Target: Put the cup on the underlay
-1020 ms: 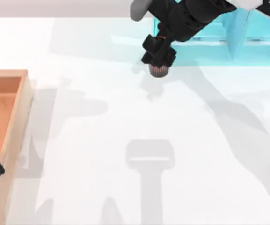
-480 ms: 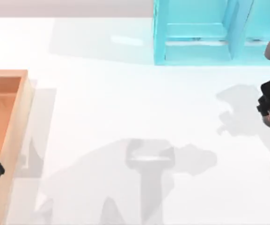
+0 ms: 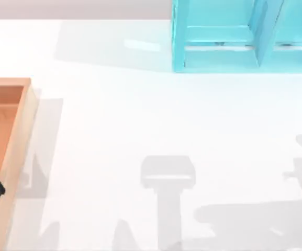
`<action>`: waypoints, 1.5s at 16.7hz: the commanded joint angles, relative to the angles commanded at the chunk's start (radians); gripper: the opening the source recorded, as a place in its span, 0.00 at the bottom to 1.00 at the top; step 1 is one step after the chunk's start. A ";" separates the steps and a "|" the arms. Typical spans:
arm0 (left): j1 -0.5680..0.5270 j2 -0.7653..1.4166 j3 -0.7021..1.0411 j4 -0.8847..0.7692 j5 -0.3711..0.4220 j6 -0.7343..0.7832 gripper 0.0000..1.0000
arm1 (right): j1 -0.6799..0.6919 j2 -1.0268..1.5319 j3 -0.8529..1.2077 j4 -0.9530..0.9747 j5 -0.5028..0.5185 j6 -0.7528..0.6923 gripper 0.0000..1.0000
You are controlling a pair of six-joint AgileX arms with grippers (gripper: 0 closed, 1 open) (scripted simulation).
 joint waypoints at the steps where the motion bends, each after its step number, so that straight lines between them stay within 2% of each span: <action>1: 0.000 0.000 0.000 0.000 0.000 0.000 1.00 | -0.007 -0.009 -0.013 0.006 0.002 0.007 0.00; 8: 0.000 0.000 0.000 0.000 0.000 0.000 1.00 | -0.004 0.009 -0.023 0.021 0.002 0.010 0.00; 17: 0.000 0.000 0.000 0.000 0.000 0.000 1.00 | -0.001 0.231 -0.119 0.372 0.007 0.018 0.00; 23: 0.000 0.000 0.000 0.000 0.000 0.000 1.00 | -0.001 0.265 -0.139 0.407 0.008 0.020 0.00; 25: 0.000 0.000 0.000 0.000 0.000 0.000 1.00 | -0.001 0.265 -0.139 0.407 0.008 0.020 0.15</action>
